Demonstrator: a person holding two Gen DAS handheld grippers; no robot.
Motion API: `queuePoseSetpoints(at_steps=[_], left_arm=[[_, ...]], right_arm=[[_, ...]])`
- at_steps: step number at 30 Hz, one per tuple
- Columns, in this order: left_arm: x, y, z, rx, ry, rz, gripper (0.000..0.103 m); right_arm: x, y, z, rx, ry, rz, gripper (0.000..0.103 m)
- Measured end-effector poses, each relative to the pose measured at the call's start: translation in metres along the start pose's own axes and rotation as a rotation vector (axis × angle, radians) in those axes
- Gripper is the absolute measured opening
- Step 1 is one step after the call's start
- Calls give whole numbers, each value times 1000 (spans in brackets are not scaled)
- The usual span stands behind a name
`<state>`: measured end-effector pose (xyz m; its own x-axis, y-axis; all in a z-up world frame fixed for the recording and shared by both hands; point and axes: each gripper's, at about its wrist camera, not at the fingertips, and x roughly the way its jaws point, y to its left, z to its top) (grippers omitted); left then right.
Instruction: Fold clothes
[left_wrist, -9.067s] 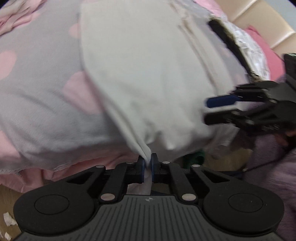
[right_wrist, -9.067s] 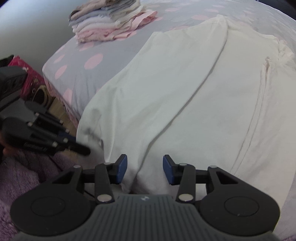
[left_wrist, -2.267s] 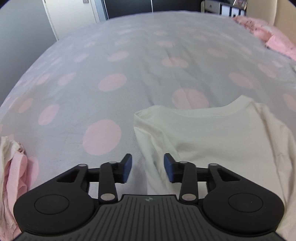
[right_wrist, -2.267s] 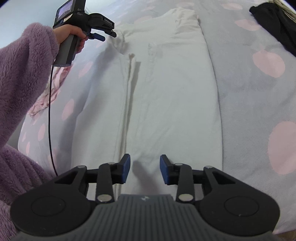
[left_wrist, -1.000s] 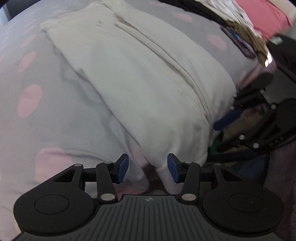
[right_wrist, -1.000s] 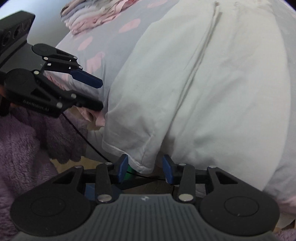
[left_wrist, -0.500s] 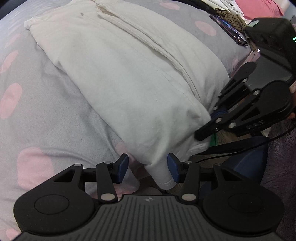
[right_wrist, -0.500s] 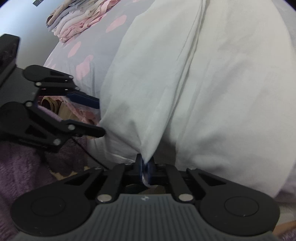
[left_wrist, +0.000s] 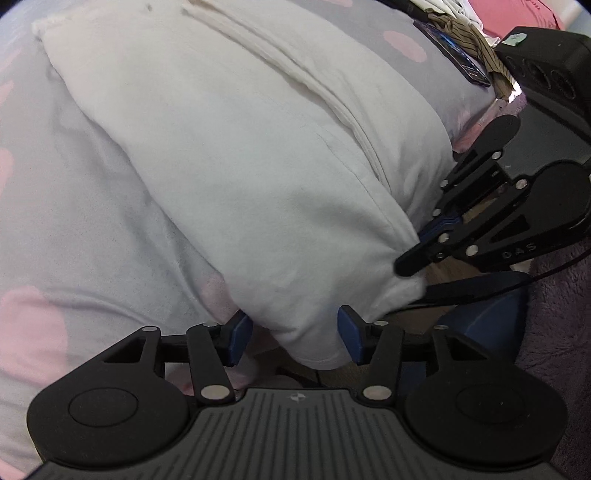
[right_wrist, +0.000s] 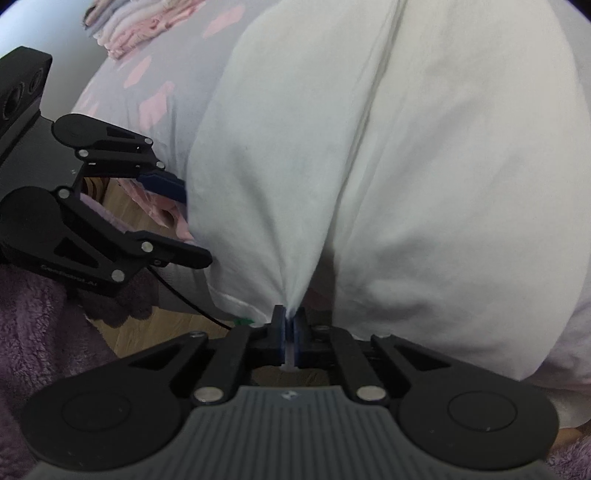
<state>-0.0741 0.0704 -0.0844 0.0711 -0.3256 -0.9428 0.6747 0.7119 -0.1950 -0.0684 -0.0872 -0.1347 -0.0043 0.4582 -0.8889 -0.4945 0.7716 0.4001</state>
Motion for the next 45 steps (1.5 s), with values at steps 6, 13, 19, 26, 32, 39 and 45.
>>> queuePoseSetpoints(at_steps=[6,13,19,26,32,39,45], left_arm=[[16,1,-1,-9,48,38,17],[39,-2,-19,-5,240,22,8],[10,4,-19,-61,118,27,27],[10,20,0,-87,87,22,48],[22,16,10,-56,101,18,48],[30,18,9,-12,86,15,47],[30,18,9,-2,68,-33,17]], right_arm=[[9,1,-5,-14,50,-36,4],[7,-8,-10,12,94,-78,9],[-17,-19,-10,-19,130,-99,26],[-47,-48,-19,-19,149,-188,48],[-48,-80,-23,88,53,-243,49],[-32,-94,-28,129,16,-151,49],[-34,-96,-30,117,40,-143,13]])
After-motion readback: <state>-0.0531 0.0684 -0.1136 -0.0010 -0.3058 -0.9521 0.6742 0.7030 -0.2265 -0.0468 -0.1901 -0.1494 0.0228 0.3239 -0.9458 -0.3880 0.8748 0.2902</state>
